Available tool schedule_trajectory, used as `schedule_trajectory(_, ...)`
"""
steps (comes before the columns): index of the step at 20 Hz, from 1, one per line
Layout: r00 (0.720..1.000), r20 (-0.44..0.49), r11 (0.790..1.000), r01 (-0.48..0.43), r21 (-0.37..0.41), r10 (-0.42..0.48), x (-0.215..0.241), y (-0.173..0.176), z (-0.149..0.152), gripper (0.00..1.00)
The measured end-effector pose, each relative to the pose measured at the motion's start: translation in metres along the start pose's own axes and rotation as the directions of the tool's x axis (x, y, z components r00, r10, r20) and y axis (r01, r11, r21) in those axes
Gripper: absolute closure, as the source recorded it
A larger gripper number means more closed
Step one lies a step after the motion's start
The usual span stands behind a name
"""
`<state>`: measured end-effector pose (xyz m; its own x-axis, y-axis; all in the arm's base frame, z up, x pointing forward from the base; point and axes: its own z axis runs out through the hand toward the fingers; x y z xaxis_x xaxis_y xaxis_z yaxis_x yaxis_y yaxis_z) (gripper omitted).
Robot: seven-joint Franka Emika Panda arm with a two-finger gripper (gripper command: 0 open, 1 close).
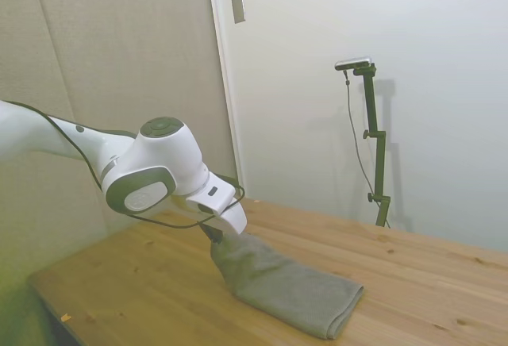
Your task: Unfold the towel
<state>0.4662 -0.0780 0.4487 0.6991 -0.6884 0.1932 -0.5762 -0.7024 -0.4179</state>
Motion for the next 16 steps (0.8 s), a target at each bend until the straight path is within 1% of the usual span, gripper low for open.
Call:
schedule_trajectory(6, 1.000, -0.001, 1.000, -0.001, -0.002, 0.001, -0.001, -0.010, -0.003, 0.00)
schedule_trajectory(7, 1.000, -0.003, 0.999, -0.018, -0.026, 0.018, -0.001, -0.014, -0.006, 0.00)
schedule_trajectory(9, 0.998, -0.014, 0.992, -0.064, -0.111, 0.062, -0.002, -0.019, -0.011, 0.00)
schedule_trajectory(11, 0.994, -0.022, 0.973, -0.106, -0.207, 0.104, -0.010, -0.025, -0.012, 0.00)
schedule_trajectory(12, 0.992, -0.026, 0.959, -0.129, -0.253, 0.127, -0.018, -0.029, -0.011, 0.00)
schedule_trajectory(14, 0.985, -0.032, 0.922, -0.172, -0.346, 0.171, -0.040, -0.039, -0.010, 0.00)
schedule_trajectory(16, 0.975, -0.045, 0.875, -0.215, -0.435, 0.217, -0.064, -0.044, -0.018, 0.00)
